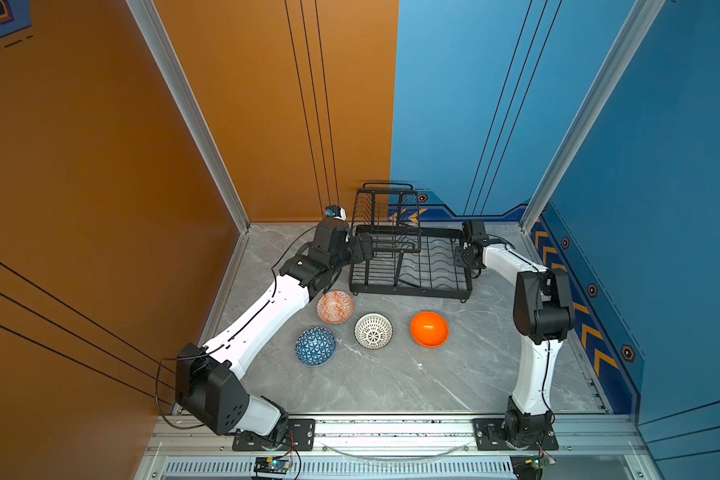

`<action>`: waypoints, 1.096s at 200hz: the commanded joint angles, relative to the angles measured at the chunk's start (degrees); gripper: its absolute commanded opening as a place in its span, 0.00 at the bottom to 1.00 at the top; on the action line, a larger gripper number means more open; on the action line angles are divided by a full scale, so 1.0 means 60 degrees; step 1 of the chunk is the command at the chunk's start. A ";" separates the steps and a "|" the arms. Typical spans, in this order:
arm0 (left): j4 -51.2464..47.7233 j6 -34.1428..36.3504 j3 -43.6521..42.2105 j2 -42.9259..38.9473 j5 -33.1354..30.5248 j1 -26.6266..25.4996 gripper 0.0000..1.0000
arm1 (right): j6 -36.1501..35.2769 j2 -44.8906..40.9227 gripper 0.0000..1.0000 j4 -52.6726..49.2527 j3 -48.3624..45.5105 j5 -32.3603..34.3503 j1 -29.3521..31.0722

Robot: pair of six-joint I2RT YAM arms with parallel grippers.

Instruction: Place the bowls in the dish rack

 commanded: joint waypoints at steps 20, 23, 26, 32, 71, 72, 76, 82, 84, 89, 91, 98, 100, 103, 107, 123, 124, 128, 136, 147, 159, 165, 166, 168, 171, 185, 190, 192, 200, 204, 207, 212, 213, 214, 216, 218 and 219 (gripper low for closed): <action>-0.0107 -0.0101 -0.0246 -0.0355 -0.0072 -0.0004 0.98 | -0.0231 -0.0780 0.32 -0.0390 -0.0197 0.0759 0.0326; -0.0109 -0.0098 -0.0247 -0.0367 -0.0079 -0.0008 0.98 | -0.0242 -0.0786 0.32 -0.0410 -0.0189 0.0777 0.0342; -0.0107 -0.0098 -0.0265 -0.0371 -0.0070 0.0002 0.98 | -0.0233 -0.0781 0.32 -0.0438 -0.0175 0.0789 0.0345; -0.0101 -0.0098 -0.0283 -0.0385 -0.0053 0.0006 0.98 | -0.0233 -0.0780 0.31 -0.0472 -0.0181 0.0804 0.0341; -0.0108 -0.0133 -0.0485 -0.0574 0.0007 0.0020 0.98 | -0.0214 -0.0879 0.29 -0.0488 -0.0538 0.0934 0.0359; -0.0109 -0.0130 -0.0487 -0.0575 0.0007 0.0028 0.98 | -0.0221 -0.0884 0.29 -0.0488 -0.0552 0.0939 0.0352; -0.0109 -0.0128 -0.0495 -0.0590 0.0012 0.0021 0.98 | -0.0222 -0.0914 0.29 -0.0488 -0.0611 0.0939 0.0351; -0.0105 -0.0127 -0.0513 -0.0600 0.0020 0.0022 0.98 | -0.0227 -0.0952 0.29 -0.0488 -0.0694 0.0959 0.0342; -0.0108 -0.0127 -0.0529 -0.0604 0.0035 0.0021 0.98 | -0.0227 -0.0982 0.29 -0.0488 -0.0730 0.0976 0.0333; -0.0102 -0.0137 -0.0546 -0.0606 0.0042 0.0020 0.98 | -0.0239 -0.1037 0.29 -0.0490 -0.0833 0.1012 0.0323; -0.0104 -0.0130 -0.0537 -0.0609 0.0037 0.0028 0.98 | -0.0245 -0.1065 0.29 -0.0488 -0.0871 0.1015 0.0314; -0.0109 -0.0139 -0.0559 -0.0592 0.0065 0.0021 0.98 | -0.0255 -0.1136 0.29 -0.0473 -0.0990 0.1029 0.0303; -0.0109 -0.0141 -0.0551 -0.0599 0.0068 0.0021 0.98 | -0.0256 -0.1152 0.29 -0.0473 -0.1009 0.1031 0.0301; -0.0109 -0.0145 -0.0558 -0.0586 0.0078 0.0020 0.98 | -0.0253 -0.1173 0.29 -0.0473 -0.1049 0.1018 0.0288; -0.0105 -0.0153 -0.0563 -0.0566 0.0087 0.0021 0.98 | -0.0264 -0.1213 0.29 -0.0462 -0.1115 0.1014 0.0286; -0.0109 -0.0188 -0.0537 -0.0519 0.0123 0.0006 0.98 | -0.0296 -0.1298 0.30 -0.0473 -0.1278 0.0987 0.0253; -0.0109 -0.0187 -0.0528 -0.0518 0.0130 0.0006 0.98 | -0.0306 -0.1298 0.30 -0.0473 -0.1281 0.0987 0.0247; -0.0109 -0.0194 -0.0530 -0.0507 0.0145 0.0006 0.98 | -0.0314 -0.1328 0.30 -0.0473 -0.1330 0.0974 0.0242; -0.0107 -0.0200 -0.0519 -0.0492 0.0126 -0.0006 0.98 | -0.0300 -0.1378 0.30 -0.0473 -0.1418 0.0945 0.0229; -0.0102 -0.0236 -0.0519 -0.0469 0.0120 0.0000 0.98 | -0.0288 -0.1441 0.29 -0.0459 -0.1538 0.0864 0.0228; -0.0104 -0.0280 -0.0499 -0.0417 0.0142 -0.0022 0.98 | -0.0224 -0.1497 0.27 -0.0457 -0.1622 0.0763 0.0237; -0.0095 -0.0302 -0.0497 -0.0404 0.0166 -0.0012 0.98 | -0.0152 -0.1535 0.25 -0.0437 -0.1683 0.0679 0.0255; -0.0094 -0.0310 -0.0501 -0.0395 0.0174 -0.0018 0.98 | -0.0153 -0.1549 0.25 -0.0441 -0.1682 0.0664 0.0263; -0.0094 -0.0327 -0.0504 -0.0388 0.0173 -0.0019 0.98 | -0.0146 -0.1556 0.25 -0.0442 -0.1695 0.0643 0.0267; -0.0098 -0.0350 -0.0504 -0.0375 0.0195 -0.0016 0.98 | -0.0118 -0.1568 0.25 -0.0444 -0.1720 0.0614 0.0282; -0.0098 -0.0432 -0.0504 -0.0335 0.0226 -0.0038 0.98 | 0.0066 -0.1699 0.22 -0.0415 -0.1850 0.0533 0.0420; -0.0096 -0.0461 -0.0511 -0.0320 0.0230 -0.0030 0.98 | 0.0118 -0.1748 0.21 -0.0389 -0.1911 0.0533 0.0485; -0.0106 -0.0463 -0.0513 -0.0326 0.0227 -0.0033 0.98 | 0.0128 -0.1758 0.21 -0.0387 -0.1927 0.0533 0.0503; -0.0095 -0.0492 -0.0519 -0.0313 0.0199 -0.0038 0.98 | 0.0231 -0.1844 0.21 -0.0357 -0.2033 0.0569 0.0621; -0.0094 -0.0513 -0.0516 -0.0302 0.0193 -0.0038 0.98 | 0.0304 -0.1888 0.20 -0.0356 -0.2073 0.0609 0.0678; -0.0102 -0.0509 -0.0519 -0.0298 0.0170 -0.0035 0.98 | 0.0348 -0.1906 0.19 -0.0343 -0.2101 0.0634 0.0722; -0.0095 -0.0508 -0.0519 -0.0298 0.0153 -0.0020 0.98 | 0.0422 -0.1955 0.19 -0.0315 -0.2179 0.0686 0.0792; -0.0094 -0.0508 -0.0519 -0.0298 0.0145 -0.0029 0.98 | 0.0434 -0.1964 0.18 -0.0306 -0.2193 0.0683 0.0810; -0.0094 -0.0501 -0.0519 -0.0298 0.0142 -0.0026 0.98 | 0.0448 -0.1976 0.18 -0.0294 -0.2208 0.0681 0.0819; -0.0083 -0.0506 -0.0515 -0.0305 0.0139 -0.0032 0.98 | 0.0480 -0.1996 0.18 -0.0286 -0.2233 0.0695 0.0837; -0.0081 -0.0515 -0.0518 -0.0296 0.0134 -0.0026 0.98 | 0.0506 -0.2001 0.18 -0.0269 -0.2247 0.0705 0.0863; -0.0088 -0.0511 -0.0519 -0.0297 0.0129 -0.0025 0.98 | 0.0513 -0.2002 0.17 -0.0254 -0.2264 0.0714 0.0875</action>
